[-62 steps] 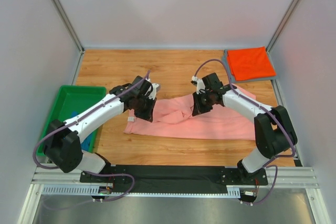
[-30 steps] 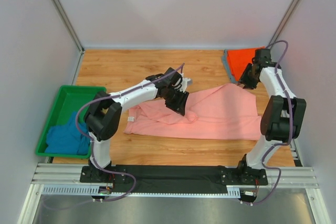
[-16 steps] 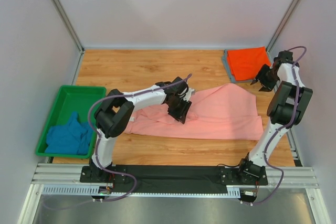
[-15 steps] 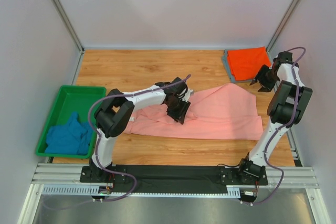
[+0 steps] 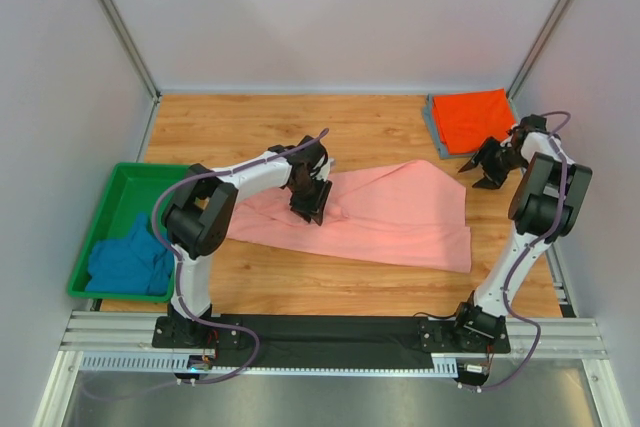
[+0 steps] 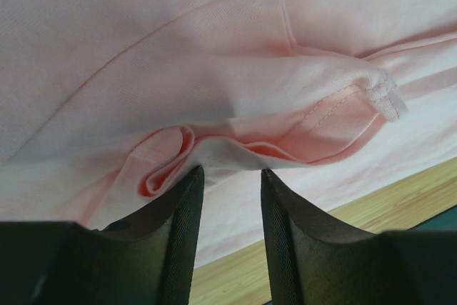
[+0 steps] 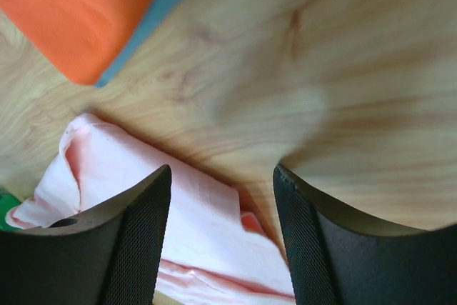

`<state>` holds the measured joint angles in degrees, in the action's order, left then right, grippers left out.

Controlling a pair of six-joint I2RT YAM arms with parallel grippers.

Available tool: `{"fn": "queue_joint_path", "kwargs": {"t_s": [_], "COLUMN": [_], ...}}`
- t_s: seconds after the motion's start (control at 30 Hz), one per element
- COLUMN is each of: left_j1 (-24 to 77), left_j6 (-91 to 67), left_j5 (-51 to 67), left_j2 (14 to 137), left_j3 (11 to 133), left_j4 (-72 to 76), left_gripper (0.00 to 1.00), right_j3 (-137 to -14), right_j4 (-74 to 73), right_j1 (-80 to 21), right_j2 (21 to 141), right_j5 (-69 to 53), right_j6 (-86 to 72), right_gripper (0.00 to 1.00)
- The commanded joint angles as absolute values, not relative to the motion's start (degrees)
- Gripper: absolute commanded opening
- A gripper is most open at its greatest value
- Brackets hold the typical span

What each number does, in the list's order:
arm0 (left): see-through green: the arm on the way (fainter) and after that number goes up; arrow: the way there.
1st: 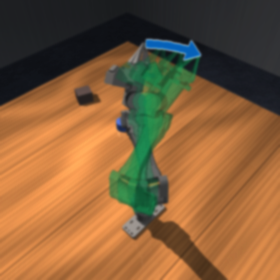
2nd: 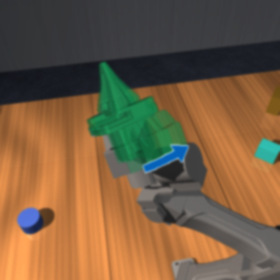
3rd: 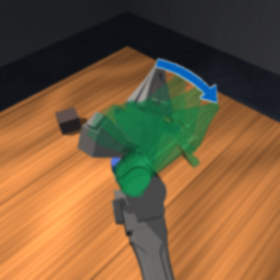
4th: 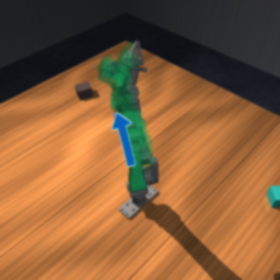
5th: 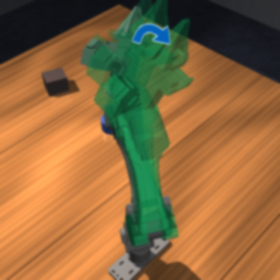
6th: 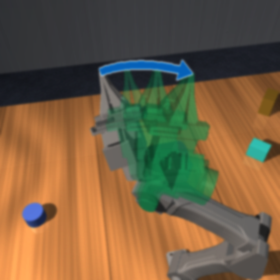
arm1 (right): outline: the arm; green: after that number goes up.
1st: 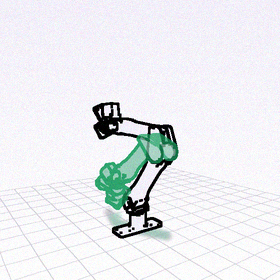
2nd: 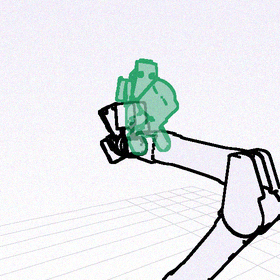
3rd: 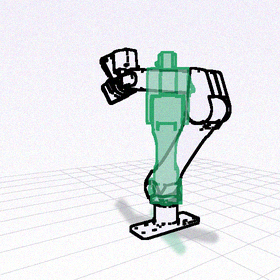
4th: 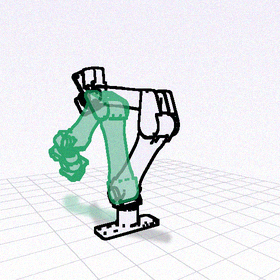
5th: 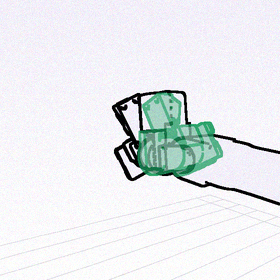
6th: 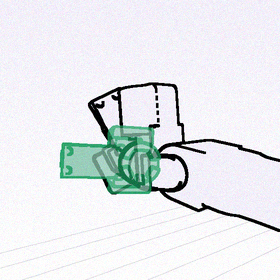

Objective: Fold and stack the t-shirts
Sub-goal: Fold the tshirt

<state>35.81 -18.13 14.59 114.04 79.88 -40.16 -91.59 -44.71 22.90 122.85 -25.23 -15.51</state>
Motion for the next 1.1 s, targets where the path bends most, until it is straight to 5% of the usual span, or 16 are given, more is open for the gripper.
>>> {"fn": "queue_joint_path", "kwargs": {"t_s": [0.0, 0.33, 0.83, 1.07], "left_j1": [36.21, 36.12, 36.21, 36.21], "left_j6": [-18.11, -17.93, -18.02, -18.02], "left_j5": [12.13, 12.92, 12.48, 12.57], "left_j2": [113.03, 112.41, 112.94, 114.00], "left_j3": [78.84, 78.13, 79.36, 80.68], "left_j4": [-42.54, -42.89, -44.21, -45.00], "left_gripper": [0.45, 0.45, 0.45, 0.45], "right_j3": [-85.80, -71.37, -77.95, -81.73], "right_j4": [-45.97, -30.16, -23.73, -17.68], "right_j1": [22.76, 22.76, 22.94, 22.59], "right_j2": [119.19, 114.43, 117.86, 123.84], "right_j5": [-23.30, -31.54, -40.77, -55.72], "right_j6": [-21.17, -27.42, -19.07, -23.46], "right_gripper": [0.61, 0.61, 0.63, 0.66]}}
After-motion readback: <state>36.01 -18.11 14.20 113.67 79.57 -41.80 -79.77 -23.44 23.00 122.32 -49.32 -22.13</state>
